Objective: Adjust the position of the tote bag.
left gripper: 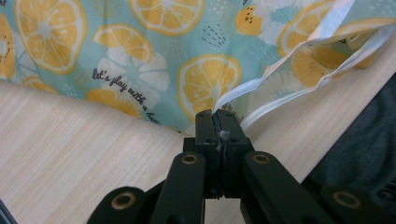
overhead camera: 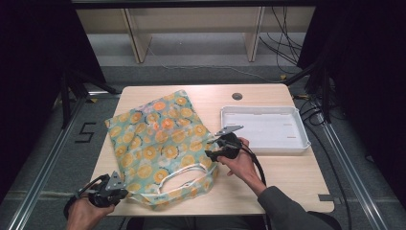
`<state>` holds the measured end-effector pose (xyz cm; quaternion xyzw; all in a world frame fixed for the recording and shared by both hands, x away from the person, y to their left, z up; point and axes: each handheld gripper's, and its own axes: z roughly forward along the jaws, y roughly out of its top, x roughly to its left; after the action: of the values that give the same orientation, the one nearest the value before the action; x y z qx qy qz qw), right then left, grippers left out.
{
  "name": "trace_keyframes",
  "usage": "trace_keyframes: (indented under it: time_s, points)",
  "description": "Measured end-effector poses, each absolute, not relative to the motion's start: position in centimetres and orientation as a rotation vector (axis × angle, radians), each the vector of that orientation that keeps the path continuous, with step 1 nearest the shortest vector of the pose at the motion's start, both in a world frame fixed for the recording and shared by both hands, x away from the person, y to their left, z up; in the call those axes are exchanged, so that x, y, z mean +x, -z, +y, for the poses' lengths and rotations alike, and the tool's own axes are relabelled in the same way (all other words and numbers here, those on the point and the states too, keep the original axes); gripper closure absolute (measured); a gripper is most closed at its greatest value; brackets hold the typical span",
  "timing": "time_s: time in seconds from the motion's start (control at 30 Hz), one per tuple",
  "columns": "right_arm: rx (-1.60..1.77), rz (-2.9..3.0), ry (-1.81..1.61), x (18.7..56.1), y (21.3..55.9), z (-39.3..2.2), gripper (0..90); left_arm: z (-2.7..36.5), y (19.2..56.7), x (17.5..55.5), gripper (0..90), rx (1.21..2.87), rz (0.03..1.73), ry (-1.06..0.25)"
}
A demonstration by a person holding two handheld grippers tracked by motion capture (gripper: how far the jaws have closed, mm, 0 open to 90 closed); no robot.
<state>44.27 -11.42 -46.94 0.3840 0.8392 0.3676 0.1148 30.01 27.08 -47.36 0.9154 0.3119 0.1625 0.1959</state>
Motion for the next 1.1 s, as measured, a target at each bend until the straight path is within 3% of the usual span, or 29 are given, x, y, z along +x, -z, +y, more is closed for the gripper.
trace_keyframes:
  time_s: [0.1,0.2,0.33,0.37,0.43,0.97,1.07,1.1]
  points:
    - [1.153,2.465,-1.023,45.1,47.5,-11.0,38.5,27.0,47.5,30.0,88.0,2.537,0.899,-0.451]
    - [1.190,2.476,-0.978,45.5,48.0,-10.7,46.3,27.1,47.4,30.1,87.4,2.570,0.859,-0.449]
    - [1.152,2.524,-0.912,45.6,48.5,-10.5,71.4,27.1,47.4,30.1,86.4,2.553,0.876,-0.445]
    - [1.117,2.535,-0.910,45.5,48.7,-10.4,82.2,27.1,47.5,30.1,85.8,2.548,0.875,-0.448]
    - [1.073,2.551,-0.880,45.3,48.5,-10.5,88.3,27.2,47.3,30.2,85.2,2.561,0.863,-0.421]
    - [0.888,2.673,-0.973,39.8,46.7,-11.9,89.9,27.2,47.6,30.0,86.6,2.535,0.920,-0.399]
    - [0.878,2.676,-0.986,39.5,47.0,-12.2,89.6,27.4,47.2,30.2,80.6,2.542,0.887,-0.422]
    - [0.874,2.680,-1.013,39.4,47.2,-12.2,89.1,27.4,47.1,30.3,70.3,2.528,0.879,-0.431]
